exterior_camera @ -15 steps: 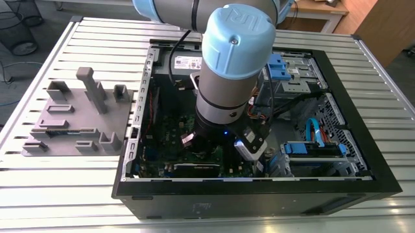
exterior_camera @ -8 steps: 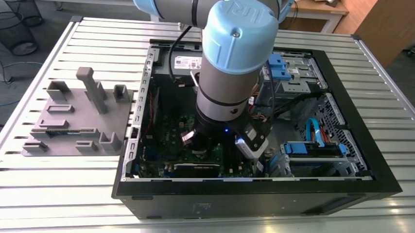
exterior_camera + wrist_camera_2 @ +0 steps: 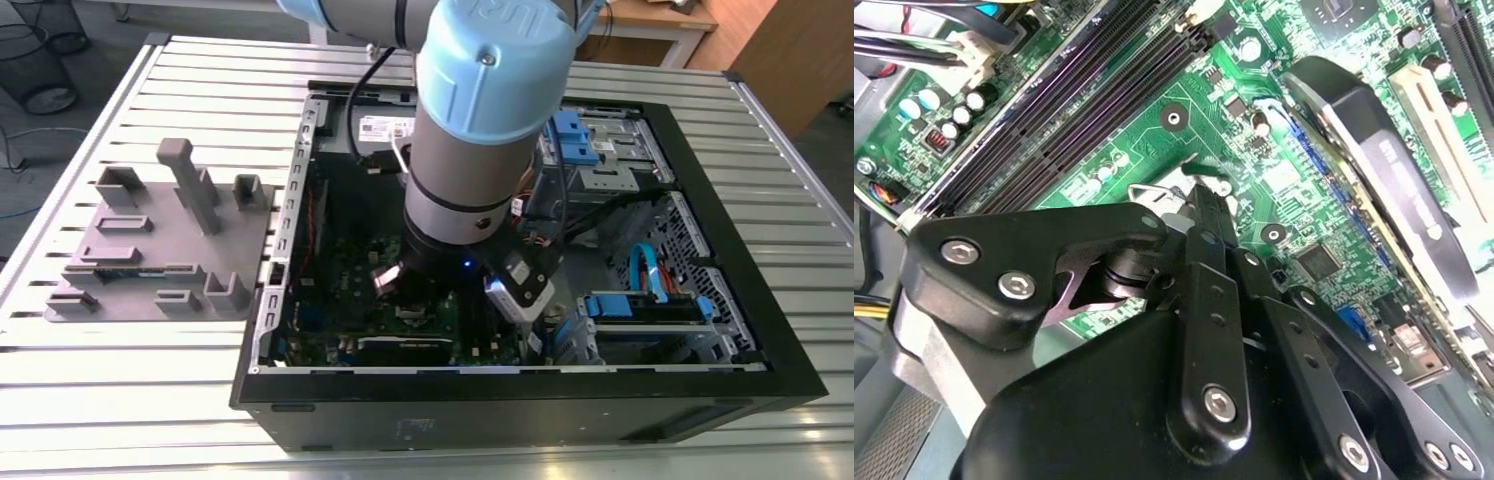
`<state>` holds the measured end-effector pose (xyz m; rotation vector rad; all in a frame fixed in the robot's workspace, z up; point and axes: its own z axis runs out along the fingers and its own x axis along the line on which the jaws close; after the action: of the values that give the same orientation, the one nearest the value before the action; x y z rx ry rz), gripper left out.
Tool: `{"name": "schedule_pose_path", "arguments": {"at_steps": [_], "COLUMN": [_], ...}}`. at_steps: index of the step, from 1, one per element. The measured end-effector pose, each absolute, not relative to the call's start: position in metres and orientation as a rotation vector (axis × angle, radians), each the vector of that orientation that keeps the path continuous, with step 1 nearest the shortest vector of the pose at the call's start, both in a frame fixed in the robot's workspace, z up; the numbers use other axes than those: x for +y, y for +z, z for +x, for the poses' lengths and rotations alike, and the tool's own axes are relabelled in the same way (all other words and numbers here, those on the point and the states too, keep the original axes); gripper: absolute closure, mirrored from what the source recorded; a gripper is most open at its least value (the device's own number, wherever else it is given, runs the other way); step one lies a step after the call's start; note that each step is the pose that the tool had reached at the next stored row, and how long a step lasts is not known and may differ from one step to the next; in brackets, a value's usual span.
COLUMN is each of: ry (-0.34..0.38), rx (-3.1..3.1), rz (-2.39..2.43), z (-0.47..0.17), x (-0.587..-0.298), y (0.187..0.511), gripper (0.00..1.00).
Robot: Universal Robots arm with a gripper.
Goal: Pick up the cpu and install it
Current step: 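Close the cpu cover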
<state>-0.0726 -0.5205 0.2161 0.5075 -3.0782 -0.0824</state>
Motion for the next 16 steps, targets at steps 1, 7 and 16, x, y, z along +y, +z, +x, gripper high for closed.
{"name": "schedule_pose_path", "arguments": {"at_steps": [1,7,16], "ry": [-0.082,-0.082,-0.082], "rx": [-3.078,-3.078,-3.078], "rz": [0.507,0.507,0.507], "z": [-0.0726,-0.0726,-0.0726], "x": [-0.5202,-0.5179,-0.5131], "y": [0.2168,0.2192,0.2204], "gripper": [0.89,0.89,0.89]}}
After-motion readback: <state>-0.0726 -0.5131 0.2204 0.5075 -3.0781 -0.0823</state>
